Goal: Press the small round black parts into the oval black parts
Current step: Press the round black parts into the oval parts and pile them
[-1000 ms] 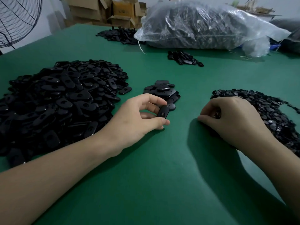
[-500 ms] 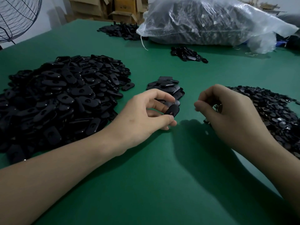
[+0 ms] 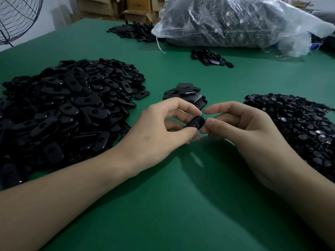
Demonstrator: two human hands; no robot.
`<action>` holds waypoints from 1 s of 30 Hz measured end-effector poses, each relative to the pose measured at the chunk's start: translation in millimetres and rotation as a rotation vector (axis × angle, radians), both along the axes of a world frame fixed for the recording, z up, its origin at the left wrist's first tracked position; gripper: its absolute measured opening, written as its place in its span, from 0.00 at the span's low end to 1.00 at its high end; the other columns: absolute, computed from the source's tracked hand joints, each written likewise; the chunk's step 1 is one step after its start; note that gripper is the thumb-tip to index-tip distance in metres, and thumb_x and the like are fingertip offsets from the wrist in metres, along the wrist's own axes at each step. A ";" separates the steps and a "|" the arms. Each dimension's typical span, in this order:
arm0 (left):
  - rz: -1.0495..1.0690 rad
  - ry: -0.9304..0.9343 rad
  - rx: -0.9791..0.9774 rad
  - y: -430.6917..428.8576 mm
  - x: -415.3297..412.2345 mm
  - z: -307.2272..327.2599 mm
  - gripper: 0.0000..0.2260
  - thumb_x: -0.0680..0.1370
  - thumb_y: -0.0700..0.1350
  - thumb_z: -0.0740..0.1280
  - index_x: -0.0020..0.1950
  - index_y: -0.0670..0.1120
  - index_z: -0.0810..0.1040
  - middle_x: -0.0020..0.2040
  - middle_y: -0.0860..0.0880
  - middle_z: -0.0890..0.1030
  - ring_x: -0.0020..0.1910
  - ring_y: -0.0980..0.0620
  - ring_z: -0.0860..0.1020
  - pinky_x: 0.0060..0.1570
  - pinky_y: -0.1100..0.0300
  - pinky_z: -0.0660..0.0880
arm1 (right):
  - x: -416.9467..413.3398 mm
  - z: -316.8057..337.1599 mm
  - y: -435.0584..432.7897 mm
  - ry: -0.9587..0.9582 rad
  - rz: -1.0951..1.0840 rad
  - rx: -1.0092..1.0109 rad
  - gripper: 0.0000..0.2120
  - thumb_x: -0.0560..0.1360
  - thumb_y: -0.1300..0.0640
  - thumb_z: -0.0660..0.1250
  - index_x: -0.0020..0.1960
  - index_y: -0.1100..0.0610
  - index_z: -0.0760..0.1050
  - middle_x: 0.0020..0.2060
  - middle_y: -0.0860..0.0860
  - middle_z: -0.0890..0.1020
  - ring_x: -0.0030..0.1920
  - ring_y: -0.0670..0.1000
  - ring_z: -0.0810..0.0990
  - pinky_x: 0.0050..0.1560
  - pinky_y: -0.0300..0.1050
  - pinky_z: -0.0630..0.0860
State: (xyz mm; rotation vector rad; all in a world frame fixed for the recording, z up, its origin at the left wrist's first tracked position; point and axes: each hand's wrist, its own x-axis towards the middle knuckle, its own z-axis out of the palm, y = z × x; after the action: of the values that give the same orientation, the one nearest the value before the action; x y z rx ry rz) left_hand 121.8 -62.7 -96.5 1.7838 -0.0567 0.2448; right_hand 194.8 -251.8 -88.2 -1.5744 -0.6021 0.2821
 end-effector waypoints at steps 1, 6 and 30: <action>0.007 0.002 0.015 0.2 -0.1 -0.1 0.12 0.77 0.36 0.74 0.56 0.51 0.81 0.48 0.50 0.85 0.47 0.48 0.87 0.53 0.51 0.84 | 0.7 0.4 -0.3 0.015 -0.001 0.003 0.06 0.75 0.59 0.72 0.52 0.56 0.83 0.40 0.55 0.87 0.40 0.47 0.84 0.45 0.36 0.79; 0.035 0.008 0.057 0.3 0.4 0.1 0.15 0.75 0.38 0.77 0.57 0.53 0.83 0.50 0.54 0.87 0.48 0.53 0.86 0.56 0.58 0.82 | 4.0 1.3 -3.6 0.116 0.009 0.047 0.10 0.71 0.55 0.72 0.51 0.56 0.85 0.45 0.57 0.88 0.43 0.48 0.83 0.47 0.38 0.79; 0.051 -0.003 0.003 -0.1 1.4 -0.2 0.17 0.75 0.36 0.76 0.61 0.50 0.82 0.49 0.55 0.88 0.49 0.56 0.86 0.56 0.64 0.80 | 3.2 8.0 -3.5 0.195 0.082 0.095 0.10 0.70 0.59 0.71 0.50 0.59 0.75 0.45 0.60 0.87 0.40 0.52 0.85 0.41 0.40 0.80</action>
State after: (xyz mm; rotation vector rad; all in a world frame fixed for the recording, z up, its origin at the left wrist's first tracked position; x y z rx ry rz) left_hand 123.1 -62.8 -96.7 1.7897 -0.0138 0.2836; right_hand 198.0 -255.3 -80.2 -1.4141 -0.5213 0.4568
